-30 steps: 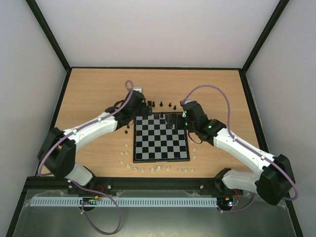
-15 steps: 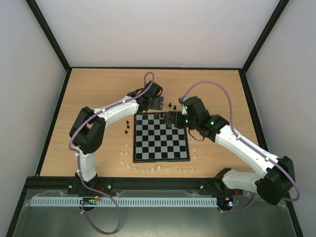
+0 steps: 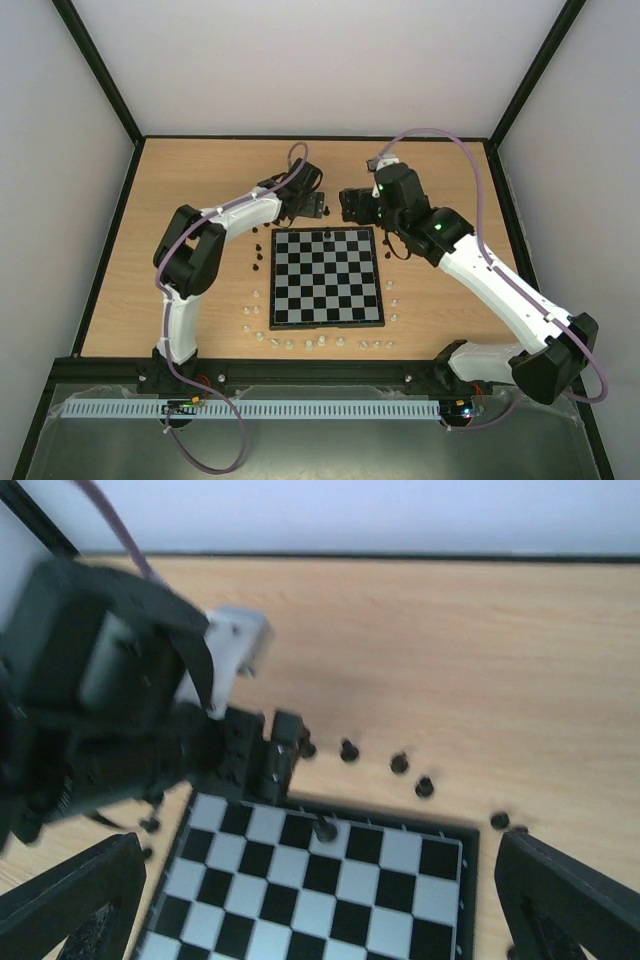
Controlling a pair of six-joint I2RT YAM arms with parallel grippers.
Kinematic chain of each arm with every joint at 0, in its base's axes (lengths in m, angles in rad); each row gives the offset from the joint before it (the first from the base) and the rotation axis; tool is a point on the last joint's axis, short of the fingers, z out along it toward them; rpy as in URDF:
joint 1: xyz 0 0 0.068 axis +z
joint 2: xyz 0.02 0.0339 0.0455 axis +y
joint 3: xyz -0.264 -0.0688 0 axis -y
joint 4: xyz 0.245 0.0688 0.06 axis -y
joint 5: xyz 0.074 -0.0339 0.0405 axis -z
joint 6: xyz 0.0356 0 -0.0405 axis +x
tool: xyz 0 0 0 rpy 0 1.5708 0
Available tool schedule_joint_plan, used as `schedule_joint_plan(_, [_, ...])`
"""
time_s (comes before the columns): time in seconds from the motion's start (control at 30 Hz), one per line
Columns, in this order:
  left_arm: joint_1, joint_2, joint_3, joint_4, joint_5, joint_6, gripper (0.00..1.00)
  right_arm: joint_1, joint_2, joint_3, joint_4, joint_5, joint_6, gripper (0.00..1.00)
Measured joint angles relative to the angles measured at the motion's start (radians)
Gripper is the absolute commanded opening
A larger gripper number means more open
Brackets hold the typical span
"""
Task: Set up the chess pieces on the board
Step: Pick up the chess piece at the center of the board.
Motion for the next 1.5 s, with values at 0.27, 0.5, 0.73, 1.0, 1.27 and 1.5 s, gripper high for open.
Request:
schedule_joint_plan(0.27, [-0.004,0.066,0.096,0.004,0.018,0.026,0.65,-0.002,0.000,-0.041,-0.020,0.026,-0.003,0.92])
schedule_joint_plan(0.5, [-0.010,0.117,0.098,0.003,0.020,0.035,0.52,-0.006,0.000,-0.043,-0.019,0.030,-0.002,0.91])
schedule_joint_plan(0.73, [-0.010,0.154,0.100,-0.002,0.019,0.036,0.43,-0.016,0.000,-0.061,-0.014,0.015,0.001,0.90])
schedule_joint_plan(1.0, [-0.010,0.157,0.133,-0.003,0.013,0.037,0.30,-0.024,0.000,-0.069,-0.011,-0.001,0.002,0.90])
schedule_joint_plan(1.27, [-0.013,0.159,0.143,-0.005,0.007,0.039,0.30,-0.028,0.000,-0.071,-0.007,-0.010,0.002,0.90])
schedule_joint_plan(1.5, [-0.013,0.172,0.147,-0.006,0.007,0.039,0.32,-0.028,0.000,-0.072,-0.006,-0.013,0.002,0.89])
